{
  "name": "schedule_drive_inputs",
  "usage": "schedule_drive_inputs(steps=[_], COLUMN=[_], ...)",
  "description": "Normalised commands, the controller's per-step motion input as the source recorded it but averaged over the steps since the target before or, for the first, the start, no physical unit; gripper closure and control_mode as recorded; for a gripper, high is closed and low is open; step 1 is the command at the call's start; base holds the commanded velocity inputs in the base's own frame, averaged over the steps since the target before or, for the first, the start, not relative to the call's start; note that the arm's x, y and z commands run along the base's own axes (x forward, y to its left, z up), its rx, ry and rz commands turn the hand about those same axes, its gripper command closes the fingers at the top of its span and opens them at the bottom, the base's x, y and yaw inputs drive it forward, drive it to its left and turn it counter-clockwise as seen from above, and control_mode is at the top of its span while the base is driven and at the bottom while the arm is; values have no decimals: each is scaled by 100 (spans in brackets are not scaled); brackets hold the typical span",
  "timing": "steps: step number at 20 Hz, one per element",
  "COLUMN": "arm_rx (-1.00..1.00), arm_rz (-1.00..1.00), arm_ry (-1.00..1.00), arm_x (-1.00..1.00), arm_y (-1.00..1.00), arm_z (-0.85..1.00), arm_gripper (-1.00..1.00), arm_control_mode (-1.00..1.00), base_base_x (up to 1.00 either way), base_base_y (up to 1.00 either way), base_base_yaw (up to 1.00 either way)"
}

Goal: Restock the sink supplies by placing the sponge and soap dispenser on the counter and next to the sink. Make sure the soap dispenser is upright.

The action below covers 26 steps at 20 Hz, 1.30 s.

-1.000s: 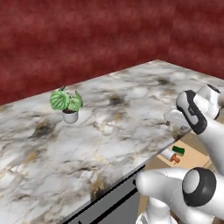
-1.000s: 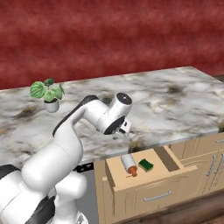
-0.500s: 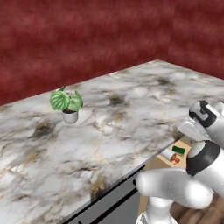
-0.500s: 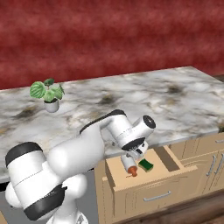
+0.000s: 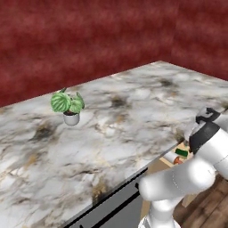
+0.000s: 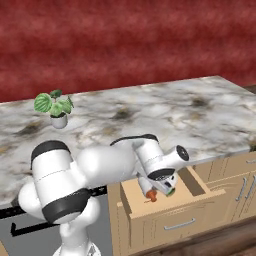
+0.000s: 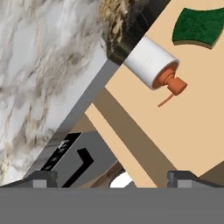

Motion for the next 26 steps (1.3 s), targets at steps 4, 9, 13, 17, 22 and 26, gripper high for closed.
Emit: schedule_drive_inputs(steps=[4,9,13,17,22,26], arm_rx=[0,0,0,0,3,6], arm_rz=[-6,-8,-9,-8,-7,-7], arm_ry=[1,0,6,9,8,3], arm_x=[22,28,24,9,0,0], arm_y=[-1,0,-2,-14,-26,-33], arm_z=[-44,-41,-42,-44,-44,-31], arm_gripper=[-100,-100,-100,-100,-100,-100], arm_control_mode=[-100,-100,-100,-100,-100,-100], base_base_x=[0,0,0,0,0,0], base_base_y=[0,0,0,0,0,0], base_base_yaw=[0,0,0,0,0,0])
